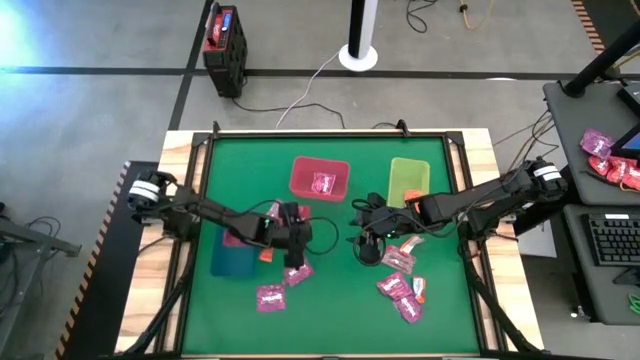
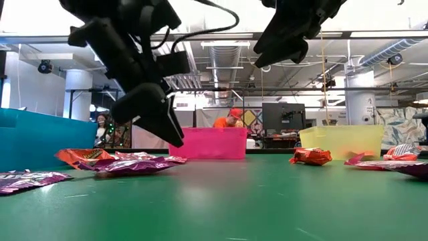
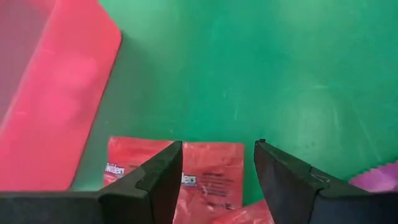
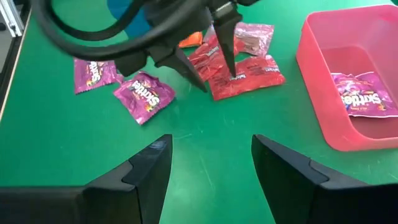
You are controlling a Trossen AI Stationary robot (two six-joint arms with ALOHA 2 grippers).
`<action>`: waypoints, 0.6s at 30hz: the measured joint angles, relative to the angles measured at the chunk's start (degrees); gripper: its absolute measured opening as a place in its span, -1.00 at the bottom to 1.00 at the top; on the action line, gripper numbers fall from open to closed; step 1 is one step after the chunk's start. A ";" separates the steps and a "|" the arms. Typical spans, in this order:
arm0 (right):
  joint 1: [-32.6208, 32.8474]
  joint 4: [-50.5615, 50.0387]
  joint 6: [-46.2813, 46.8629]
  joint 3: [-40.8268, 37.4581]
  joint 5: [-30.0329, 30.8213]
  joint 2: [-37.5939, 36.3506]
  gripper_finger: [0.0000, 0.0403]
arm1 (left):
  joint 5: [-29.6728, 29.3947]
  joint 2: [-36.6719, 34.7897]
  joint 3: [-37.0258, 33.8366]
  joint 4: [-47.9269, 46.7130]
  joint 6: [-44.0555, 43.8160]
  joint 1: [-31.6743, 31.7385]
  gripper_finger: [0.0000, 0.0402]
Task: Sort candy by brand, put in halloween buckets
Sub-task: Put the red candy into the blue bin
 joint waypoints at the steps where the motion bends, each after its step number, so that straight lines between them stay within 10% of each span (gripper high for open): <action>1: 0.00 0.03 -0.04 0.00 0.00 0.00 0.07 | 1.55 -0.02 -0.24 0.10 0.04 0.64 -0.09; 18: 0.00 0.88 -0.78 -0.02 0.02 0.00 0.07 | 9.63 0.33 -6.33 7.14 0.74 5.61 -0.09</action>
